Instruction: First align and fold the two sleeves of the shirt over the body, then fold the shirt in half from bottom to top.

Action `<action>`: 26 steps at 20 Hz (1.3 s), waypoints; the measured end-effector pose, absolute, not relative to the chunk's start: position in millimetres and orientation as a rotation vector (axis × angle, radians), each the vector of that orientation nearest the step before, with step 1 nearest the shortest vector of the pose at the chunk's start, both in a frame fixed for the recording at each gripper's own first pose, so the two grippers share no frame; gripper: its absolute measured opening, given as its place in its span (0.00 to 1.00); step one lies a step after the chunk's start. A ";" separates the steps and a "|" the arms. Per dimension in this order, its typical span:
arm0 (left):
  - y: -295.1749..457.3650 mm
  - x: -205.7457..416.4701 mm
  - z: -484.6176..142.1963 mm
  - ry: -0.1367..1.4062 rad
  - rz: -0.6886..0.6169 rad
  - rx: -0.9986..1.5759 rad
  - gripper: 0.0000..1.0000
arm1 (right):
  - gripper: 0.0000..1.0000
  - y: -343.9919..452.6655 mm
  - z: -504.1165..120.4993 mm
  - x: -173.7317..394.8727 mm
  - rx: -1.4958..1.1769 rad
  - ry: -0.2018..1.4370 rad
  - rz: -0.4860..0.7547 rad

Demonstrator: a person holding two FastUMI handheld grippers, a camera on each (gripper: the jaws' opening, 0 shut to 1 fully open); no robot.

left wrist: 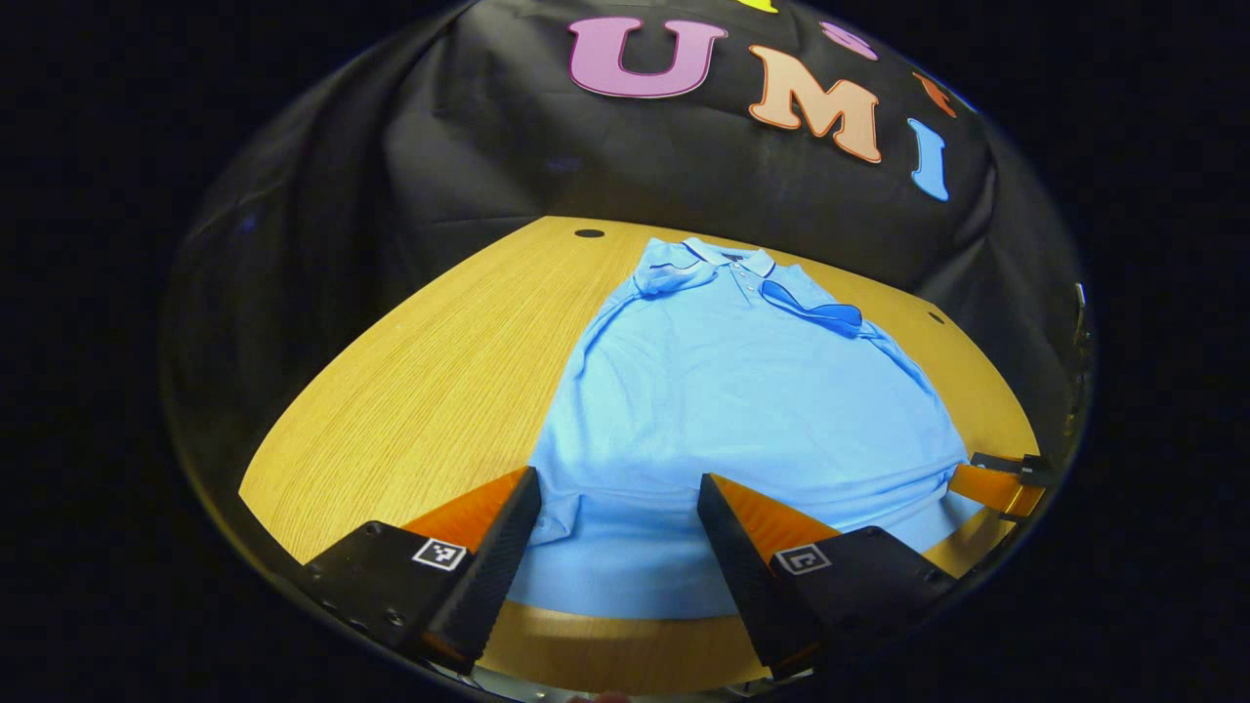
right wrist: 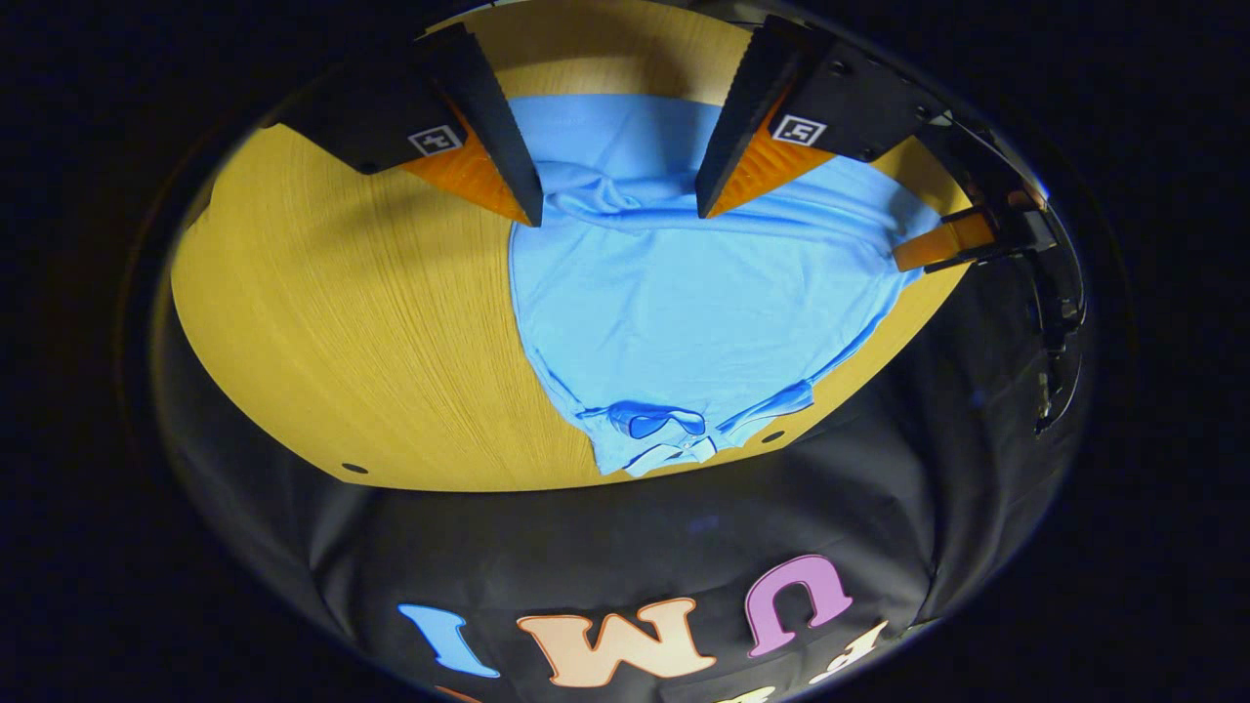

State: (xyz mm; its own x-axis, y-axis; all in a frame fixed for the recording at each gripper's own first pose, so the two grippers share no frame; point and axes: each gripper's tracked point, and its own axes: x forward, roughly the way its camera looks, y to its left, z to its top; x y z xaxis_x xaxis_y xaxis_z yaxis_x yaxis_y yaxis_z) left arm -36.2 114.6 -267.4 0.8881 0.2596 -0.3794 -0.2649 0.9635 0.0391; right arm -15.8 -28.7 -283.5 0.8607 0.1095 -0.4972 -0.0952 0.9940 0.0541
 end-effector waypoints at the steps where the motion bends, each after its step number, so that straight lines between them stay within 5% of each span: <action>1: 116.5 -35.9 -270.2 0.397 0.290 0.014 0.97 | 0.98 -29.1 -284.6 -15.7 0.026 0.514 0.101; 4: 107.3 -33.2 -271.1 0.393 0.293 0.014 0.88 | 0.86 -32.5 -287.9 -14.8 -0.023 0.484 0.075; 6: 101.1 -29.0 -271.6 0.377 0.287 -0.013 0.65 | 0.87 -37.9 -291.5 -11.3 -0.077 0.467 0.053; 7: 97.1 -29.2 -271.2 0.367 0.287 -0.047 0.41 | 0.69 -40.8 -288.7 -13.6 -0.086 0.457 0.048; 10: 93.5 -26.9 -273.4 0.361 0.285 -0.112 0.12 | 0.45 -43.4 -290.0 -14.8 -0.048 0.476 0.047; 11: 92.0 -26.8 -273.7 0.366 0.280 -0.129 0.08 | 0.27 -42.7 -290.0 -15.5 -0.036 0.482 0.050; 15: 92.3 -28.7 -273.4 0.358 0.261 -0.154 0.00 | 0.06 -40.6 -290.0 -18.8 -0.041 0.495 0.061; 26: 88.4 -11.8 -224.7 0.355 0.193 -0.148 0.00 | 0.03 -26.3 -226.9 7.0 -0.015 0.420 0.035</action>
